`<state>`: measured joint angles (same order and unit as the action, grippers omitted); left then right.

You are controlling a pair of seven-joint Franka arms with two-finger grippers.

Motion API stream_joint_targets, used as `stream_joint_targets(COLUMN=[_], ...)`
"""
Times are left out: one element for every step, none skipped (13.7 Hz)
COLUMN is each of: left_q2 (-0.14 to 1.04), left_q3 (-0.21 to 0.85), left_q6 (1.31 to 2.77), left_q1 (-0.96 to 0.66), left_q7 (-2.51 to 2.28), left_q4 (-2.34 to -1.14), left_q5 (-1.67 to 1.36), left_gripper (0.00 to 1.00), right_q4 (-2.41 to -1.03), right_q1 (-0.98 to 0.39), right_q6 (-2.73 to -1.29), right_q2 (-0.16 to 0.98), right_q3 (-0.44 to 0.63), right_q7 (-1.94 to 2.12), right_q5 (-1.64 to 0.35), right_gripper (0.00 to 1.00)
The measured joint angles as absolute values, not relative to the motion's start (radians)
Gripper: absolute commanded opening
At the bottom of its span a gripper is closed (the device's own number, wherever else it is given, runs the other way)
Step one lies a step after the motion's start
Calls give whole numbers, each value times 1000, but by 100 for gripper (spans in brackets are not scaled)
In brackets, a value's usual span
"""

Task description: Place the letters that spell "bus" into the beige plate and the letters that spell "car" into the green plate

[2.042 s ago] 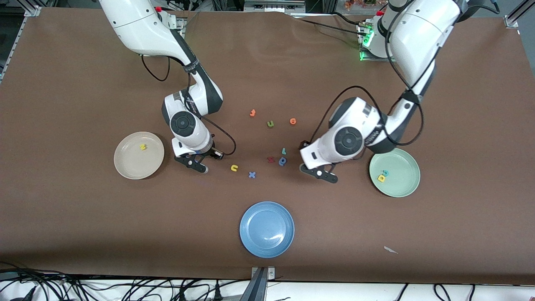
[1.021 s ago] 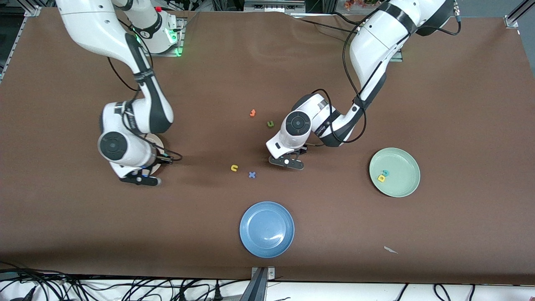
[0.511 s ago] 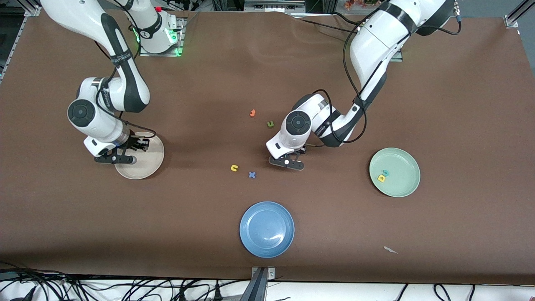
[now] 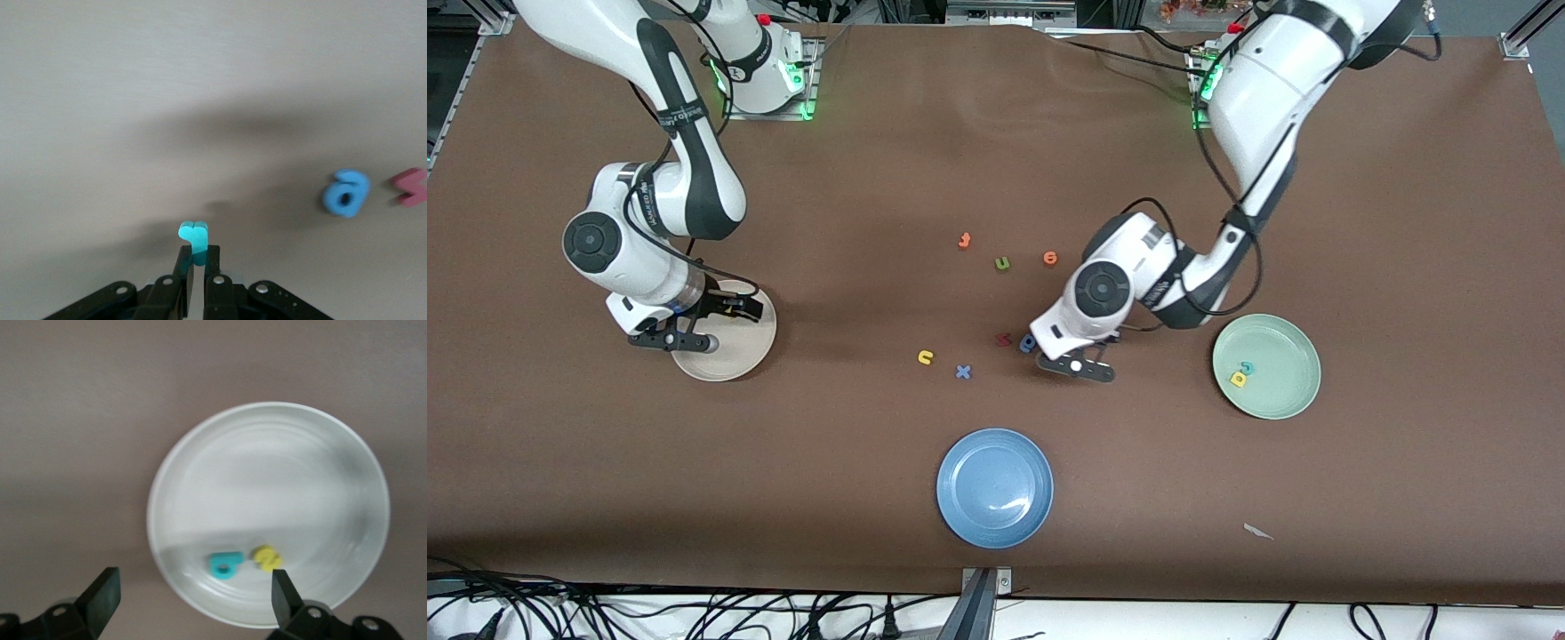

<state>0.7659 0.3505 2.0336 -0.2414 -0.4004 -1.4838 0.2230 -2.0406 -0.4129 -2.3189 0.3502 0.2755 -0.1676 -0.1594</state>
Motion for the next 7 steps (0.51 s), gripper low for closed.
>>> stream_joint_targets(left_q2=[745, 728, 718, 712, 712, 712, 714], left_q3=[350, 350, 349, 348, 346, 343, 339], left_q6=[1995, 1957, 1923, 1895, 1876, 1866, 1863], left_q1=[-213, -182, -150, -113, -72, -29, 15], left_q7=[-360, -314, -260, -195, -127, -67, -13], left_q4=[-1484, -1484, -1484, -1485, -1488, -1494, -1501], left_q5=[223, 223, 224, 224, 224, 224, 224], left_gripper=[0, 0, 0, 0, 0, 0, 0], right_q4=[-2008, -1976, -1943, -1905, -1865, -1824, -1781], right_q1=[-416, -420, -424, -427, -431, -437, -447], right_q6=[-2309, -2306, -2305, -2305, -2306, -2306, -2306], right_q2=[360, 375, 398, 428, 466, 507, 549], right_q3=[245, 211, 177, 141, 109, 88, 75], right_q7=[-243, -323, -399, -474, -542, -597, -643], right_q5=[-161, -161, -161, -161, -161, -161, -161], right_gripper=[100, 100, 100, 100, 100, 100, 100])
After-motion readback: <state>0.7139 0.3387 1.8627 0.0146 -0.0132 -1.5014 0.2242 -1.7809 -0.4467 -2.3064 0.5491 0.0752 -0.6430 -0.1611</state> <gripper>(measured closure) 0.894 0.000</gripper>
